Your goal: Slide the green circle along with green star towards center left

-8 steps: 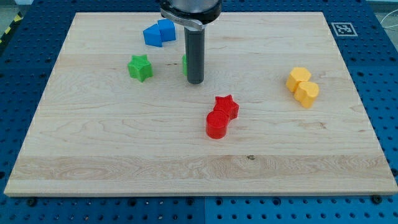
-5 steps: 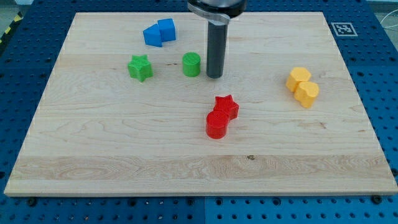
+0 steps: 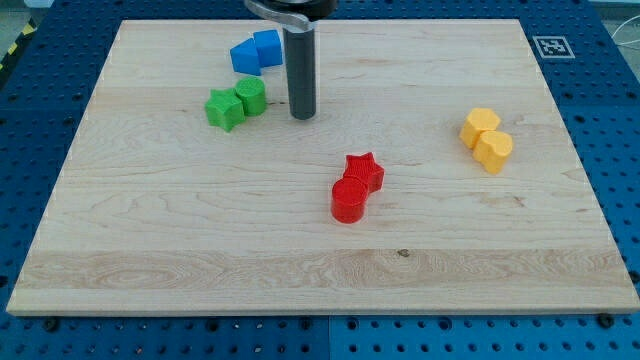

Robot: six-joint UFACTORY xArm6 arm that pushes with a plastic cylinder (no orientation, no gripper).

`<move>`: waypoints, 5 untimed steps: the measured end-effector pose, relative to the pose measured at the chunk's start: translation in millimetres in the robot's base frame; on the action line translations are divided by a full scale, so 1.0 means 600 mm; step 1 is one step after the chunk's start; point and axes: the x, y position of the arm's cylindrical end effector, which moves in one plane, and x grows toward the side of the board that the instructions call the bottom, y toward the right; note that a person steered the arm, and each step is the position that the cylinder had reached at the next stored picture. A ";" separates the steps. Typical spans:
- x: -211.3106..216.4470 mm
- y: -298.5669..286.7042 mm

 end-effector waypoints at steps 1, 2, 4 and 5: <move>-0.027 0.004; -0.066 -0.001; -0.094 -0.053; -0.094 -0.068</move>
